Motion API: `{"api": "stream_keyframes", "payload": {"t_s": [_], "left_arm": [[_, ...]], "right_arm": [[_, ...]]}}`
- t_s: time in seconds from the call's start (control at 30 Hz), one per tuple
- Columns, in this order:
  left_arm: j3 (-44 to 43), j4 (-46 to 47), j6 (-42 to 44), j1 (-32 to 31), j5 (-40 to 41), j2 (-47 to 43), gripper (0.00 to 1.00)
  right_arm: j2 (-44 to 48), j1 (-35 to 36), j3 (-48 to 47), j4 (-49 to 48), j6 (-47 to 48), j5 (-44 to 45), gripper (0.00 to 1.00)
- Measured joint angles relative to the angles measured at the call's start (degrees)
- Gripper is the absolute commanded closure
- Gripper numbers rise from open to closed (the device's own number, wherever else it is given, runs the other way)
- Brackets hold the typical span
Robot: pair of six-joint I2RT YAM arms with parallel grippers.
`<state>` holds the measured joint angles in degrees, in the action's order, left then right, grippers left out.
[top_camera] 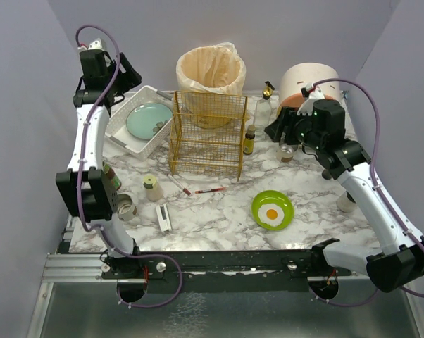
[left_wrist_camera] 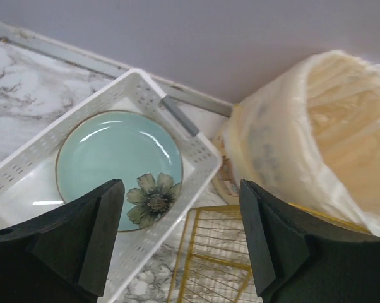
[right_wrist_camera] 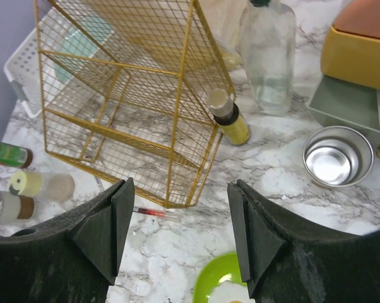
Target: Clear the kitchen counter
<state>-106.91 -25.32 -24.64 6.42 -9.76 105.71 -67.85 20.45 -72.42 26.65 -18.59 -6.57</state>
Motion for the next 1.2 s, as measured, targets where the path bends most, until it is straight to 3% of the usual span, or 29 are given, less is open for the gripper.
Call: {"api": "stream_keyframes", "payload": {"t_s": [0.3, 0.57, 0.9, 1.2], "left_arm": [[20.0, 2.73, -1.92, -4.46, -0.02, -22.6, 0.07], [34.62, 2.23, -2.56, -7.1, -0.26, -33.44, 0.06], [38.69, 2.03, -2.58, -8.31, -2.21, -36.2, 0.06], [39.3, 2.34, -3.04, -8.44, -4.44, -36.17, 0.06]], "right_arm": [[2.08, 0.0, 11.43, 1.01, -5.01, 7.54, 0.29], [4.28, -0.07, 24.39, 4.11, -15.47, 14.14, 0.25], [6.58, -3.89, 35.32, 6.49, -22.21, 17.79, 0.3], [8.31, -7.82, 41.4, 6.08, -24.02, 14.1, 0.38]]}}
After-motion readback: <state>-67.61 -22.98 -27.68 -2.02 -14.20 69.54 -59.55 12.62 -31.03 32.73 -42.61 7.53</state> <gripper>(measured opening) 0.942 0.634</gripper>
